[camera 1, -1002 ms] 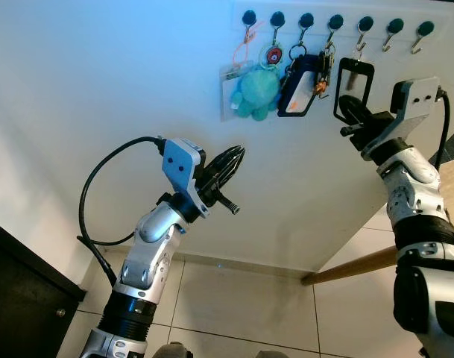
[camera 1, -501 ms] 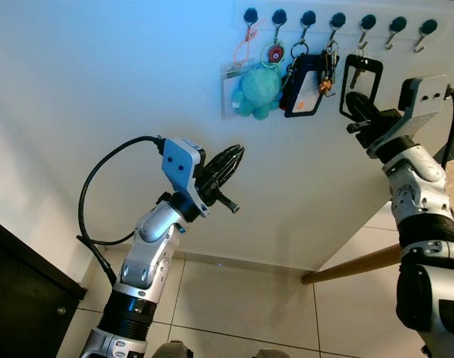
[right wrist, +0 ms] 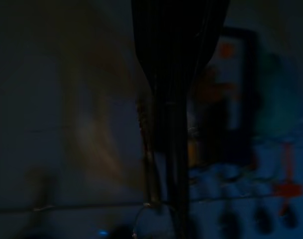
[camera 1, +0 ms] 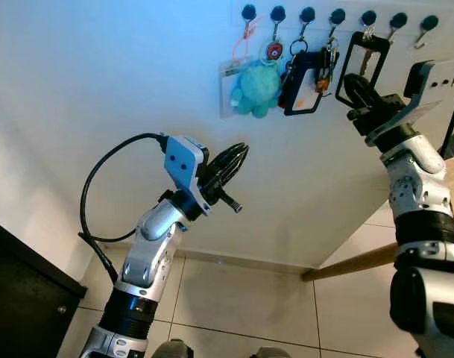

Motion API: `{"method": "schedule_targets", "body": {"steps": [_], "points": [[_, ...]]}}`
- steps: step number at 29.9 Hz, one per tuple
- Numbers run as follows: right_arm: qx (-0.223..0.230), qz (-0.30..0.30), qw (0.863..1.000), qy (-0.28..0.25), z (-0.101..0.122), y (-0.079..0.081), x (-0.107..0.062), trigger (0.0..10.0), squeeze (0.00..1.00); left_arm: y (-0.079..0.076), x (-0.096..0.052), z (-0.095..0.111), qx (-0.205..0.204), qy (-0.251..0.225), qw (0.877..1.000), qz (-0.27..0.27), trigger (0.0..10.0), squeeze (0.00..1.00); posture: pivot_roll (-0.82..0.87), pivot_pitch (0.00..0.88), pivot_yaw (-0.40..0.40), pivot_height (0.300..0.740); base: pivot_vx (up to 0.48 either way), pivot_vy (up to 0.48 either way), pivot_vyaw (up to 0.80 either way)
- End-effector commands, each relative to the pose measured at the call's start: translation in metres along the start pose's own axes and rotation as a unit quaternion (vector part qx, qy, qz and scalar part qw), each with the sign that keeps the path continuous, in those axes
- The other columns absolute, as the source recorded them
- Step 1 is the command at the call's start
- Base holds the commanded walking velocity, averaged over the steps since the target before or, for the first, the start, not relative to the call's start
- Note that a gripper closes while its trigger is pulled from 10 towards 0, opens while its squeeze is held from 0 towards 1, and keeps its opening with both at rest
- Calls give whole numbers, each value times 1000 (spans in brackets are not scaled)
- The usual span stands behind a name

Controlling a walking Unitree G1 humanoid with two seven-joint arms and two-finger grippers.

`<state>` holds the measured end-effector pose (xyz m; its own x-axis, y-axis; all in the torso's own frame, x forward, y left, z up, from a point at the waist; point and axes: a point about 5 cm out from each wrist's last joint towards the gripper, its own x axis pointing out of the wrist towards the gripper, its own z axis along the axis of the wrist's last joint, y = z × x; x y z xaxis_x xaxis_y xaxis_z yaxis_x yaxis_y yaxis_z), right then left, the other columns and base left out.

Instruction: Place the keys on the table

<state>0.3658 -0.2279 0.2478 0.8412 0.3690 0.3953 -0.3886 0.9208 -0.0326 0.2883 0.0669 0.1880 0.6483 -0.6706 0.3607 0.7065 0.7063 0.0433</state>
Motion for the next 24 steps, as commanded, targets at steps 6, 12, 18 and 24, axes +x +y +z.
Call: {"method": "schedule_targets", "body": {"steps": [6,12,18,24], "points": [[11,13,1000,8,-4,8,-5,0,0,-4,1,4,0,-8,1000,-9,10000,0,55,98,-13,740,0,0,0],[7,-1,1000,-17,7,8,-7,0,0,-4,2,5,0,-9,1000,-14,10000,0,55,98,-8,740,0,0,0],[1,-24,999,-45,21,2,-5,0,0,-5,3,6,1,-10,1000,-21,10000,0,54,97,-6,740,0,0,0],[14,-55,998,-29,25,-7,-4,0,0,-8,4,5,1,-6,999,-33,10000,0,48,88,-2,740,0,0,0]]}}
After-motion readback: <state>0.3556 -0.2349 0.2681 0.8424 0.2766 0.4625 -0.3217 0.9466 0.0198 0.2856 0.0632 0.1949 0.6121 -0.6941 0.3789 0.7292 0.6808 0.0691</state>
